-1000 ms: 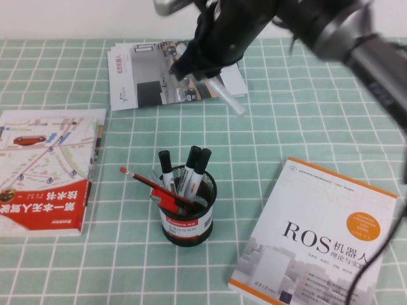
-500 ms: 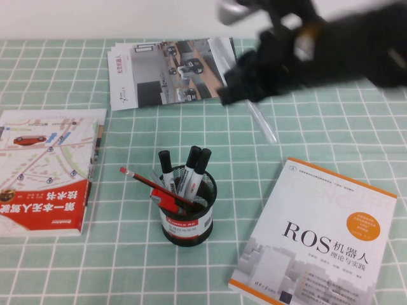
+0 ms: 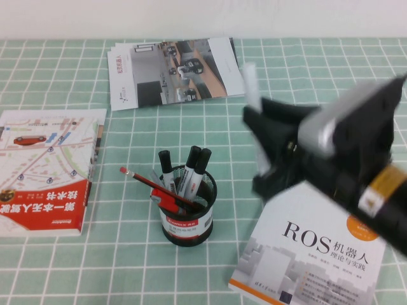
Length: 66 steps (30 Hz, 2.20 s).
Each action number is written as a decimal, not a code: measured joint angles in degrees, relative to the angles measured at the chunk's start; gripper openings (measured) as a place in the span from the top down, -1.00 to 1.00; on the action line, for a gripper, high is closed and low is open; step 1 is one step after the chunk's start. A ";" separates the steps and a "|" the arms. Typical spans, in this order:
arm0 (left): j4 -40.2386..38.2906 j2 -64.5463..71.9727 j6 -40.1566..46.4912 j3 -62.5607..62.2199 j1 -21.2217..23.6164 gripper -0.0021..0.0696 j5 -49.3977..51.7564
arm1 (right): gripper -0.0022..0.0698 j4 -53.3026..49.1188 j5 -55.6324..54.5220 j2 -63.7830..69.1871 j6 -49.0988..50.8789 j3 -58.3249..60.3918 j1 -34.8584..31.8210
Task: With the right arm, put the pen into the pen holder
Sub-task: Place the pen onto the pen holder
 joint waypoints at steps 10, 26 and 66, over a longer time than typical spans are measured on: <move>0.00 0.00 0.00 0.00 0.00 0.95 0.00 | 0.63 -9.60 -31.18 9.05 3.80 6.93 4.73; 0.00 0.00 0.00 0.00 0.00 0.95 0.00 | 0.63 -15.93 -34.45 24.39 7.33 0.55 4.82; 0.00 0.00 0.00 0.00 0.00 0.95 0.00 | 0.03 -9.19 -34.88 30.85 2.17 -3.57 4.47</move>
